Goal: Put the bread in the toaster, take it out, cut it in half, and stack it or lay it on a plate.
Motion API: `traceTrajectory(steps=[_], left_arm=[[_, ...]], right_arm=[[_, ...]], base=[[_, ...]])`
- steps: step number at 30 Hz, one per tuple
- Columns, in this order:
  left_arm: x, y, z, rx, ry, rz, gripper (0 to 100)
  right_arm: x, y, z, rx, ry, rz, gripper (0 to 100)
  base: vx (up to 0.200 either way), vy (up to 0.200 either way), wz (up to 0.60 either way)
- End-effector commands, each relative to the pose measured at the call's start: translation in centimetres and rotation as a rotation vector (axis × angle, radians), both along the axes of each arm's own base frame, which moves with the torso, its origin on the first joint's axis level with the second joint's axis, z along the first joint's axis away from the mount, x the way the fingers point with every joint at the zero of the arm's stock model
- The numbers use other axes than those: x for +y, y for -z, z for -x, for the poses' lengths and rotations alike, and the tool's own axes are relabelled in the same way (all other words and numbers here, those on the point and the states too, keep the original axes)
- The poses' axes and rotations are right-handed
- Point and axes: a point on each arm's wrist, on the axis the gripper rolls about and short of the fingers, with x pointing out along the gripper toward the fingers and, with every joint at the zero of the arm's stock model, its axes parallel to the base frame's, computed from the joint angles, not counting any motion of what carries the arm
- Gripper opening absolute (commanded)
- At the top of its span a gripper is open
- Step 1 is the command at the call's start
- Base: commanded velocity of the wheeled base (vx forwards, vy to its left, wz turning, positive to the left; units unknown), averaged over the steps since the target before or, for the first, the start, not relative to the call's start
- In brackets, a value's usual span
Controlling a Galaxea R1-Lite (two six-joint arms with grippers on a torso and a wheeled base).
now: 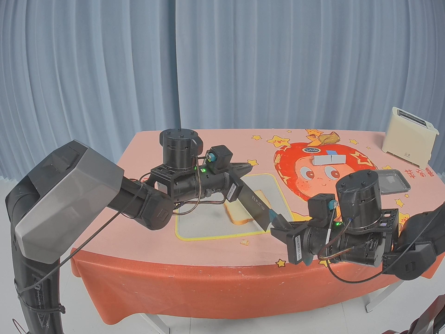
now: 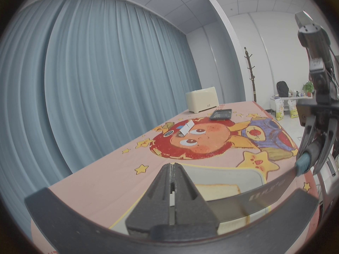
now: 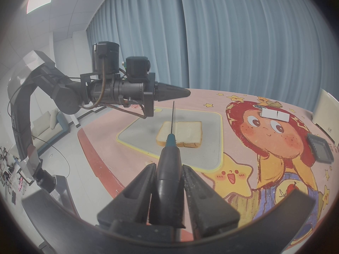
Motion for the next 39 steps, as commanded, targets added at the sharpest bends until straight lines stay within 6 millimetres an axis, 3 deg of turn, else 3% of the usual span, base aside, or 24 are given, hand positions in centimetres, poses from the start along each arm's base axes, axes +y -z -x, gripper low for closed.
traceTrajectory(steps=[1,19,39], left_arm=[[0.0,0.9,0.0,0.021,0.0,-0.02,0],[0.6,3.1,0.0,0.066,-0.009,-0.053,0],[1.2,1.7,0.7,0.048,-0.012,-0.044,0]], right_arm=[[0.0,-0.1,0.0,-0.001,0.001,0.0,0],[0.0,-0.3,-0.1,-0.017,0.017,0.005,0],[0.6,-0.1,0.6,-0.017,-0.018,0.015,0]], base=[[0.0,0.0,0.0],[0.0,0.0,0.0],[0.0,0.0,0.0]])
